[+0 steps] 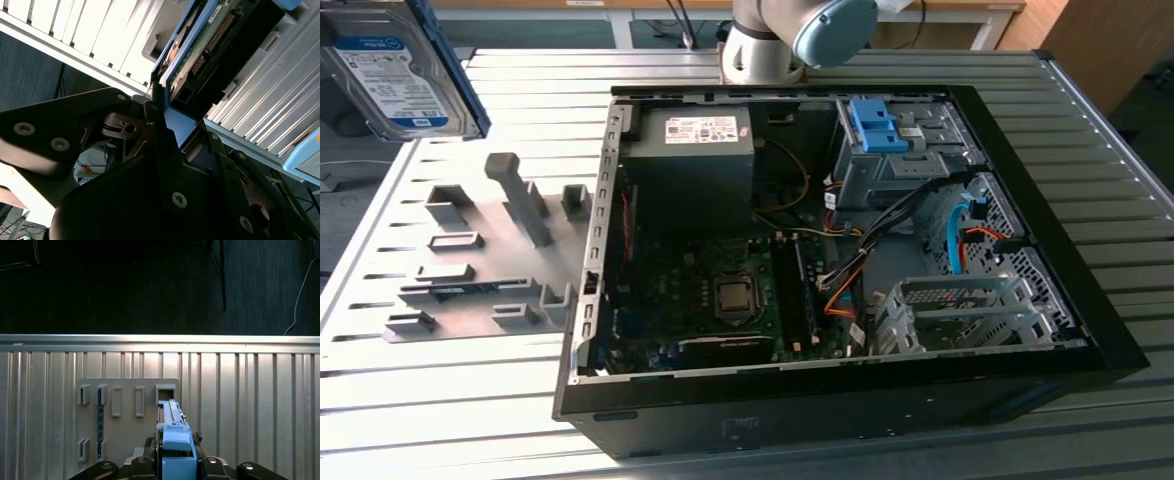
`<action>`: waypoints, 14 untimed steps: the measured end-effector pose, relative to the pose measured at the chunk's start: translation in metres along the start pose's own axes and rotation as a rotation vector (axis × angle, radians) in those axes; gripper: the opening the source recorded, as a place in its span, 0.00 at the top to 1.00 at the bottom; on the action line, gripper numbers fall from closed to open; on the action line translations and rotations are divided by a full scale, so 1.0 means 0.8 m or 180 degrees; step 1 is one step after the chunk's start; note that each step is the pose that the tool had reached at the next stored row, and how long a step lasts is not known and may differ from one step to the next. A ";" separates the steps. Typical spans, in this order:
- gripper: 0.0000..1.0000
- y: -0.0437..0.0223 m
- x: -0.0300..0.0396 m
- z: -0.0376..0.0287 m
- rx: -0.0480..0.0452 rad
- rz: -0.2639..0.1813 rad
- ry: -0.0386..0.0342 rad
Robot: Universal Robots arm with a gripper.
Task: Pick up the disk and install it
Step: 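Pick up the disk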
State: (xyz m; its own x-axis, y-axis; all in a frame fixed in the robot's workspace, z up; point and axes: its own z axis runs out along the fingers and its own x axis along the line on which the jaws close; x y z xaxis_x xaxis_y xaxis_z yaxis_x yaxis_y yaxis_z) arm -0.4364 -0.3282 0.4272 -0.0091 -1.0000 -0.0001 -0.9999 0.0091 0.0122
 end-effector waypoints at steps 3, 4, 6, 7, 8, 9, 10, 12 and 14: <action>0.63 0.0000 0.0000 -0.0004 0.0000 0.0000 0.0000; 0.63 0.0000 0.0000 -0.0006 -0.0001 0.0000 0.0000; 0.63 0.0001 0.0000 -0.0015 -0.0001 0.0000 0.0001; 0.63 0.0001 0.0000 -0.0021 -0.0001 0.0000 0.0000; 0.63 0.0001 0.0000 -0.0028 -0.0001 0.0000 0.0000; 0.63 0.0001 0.0000 -0.0037 -0.0001 0.0000 0.0000; 0.63 0.0001 0.0000 -0.0046 0.0000 0.0000 0.0000; 0.63 0.0001 0.0000 -0.0068 -0.0001 0.0000 0.0000; 0.63 0.0001 0.0000 -0.0092 0.0000 0.0000 0.0000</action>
State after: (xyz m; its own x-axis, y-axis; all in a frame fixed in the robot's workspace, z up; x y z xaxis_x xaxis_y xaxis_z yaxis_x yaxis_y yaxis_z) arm -0.4364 -0.3282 0.4345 -0.0091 -1.0000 -0.0001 -0.9999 0.0091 0.0122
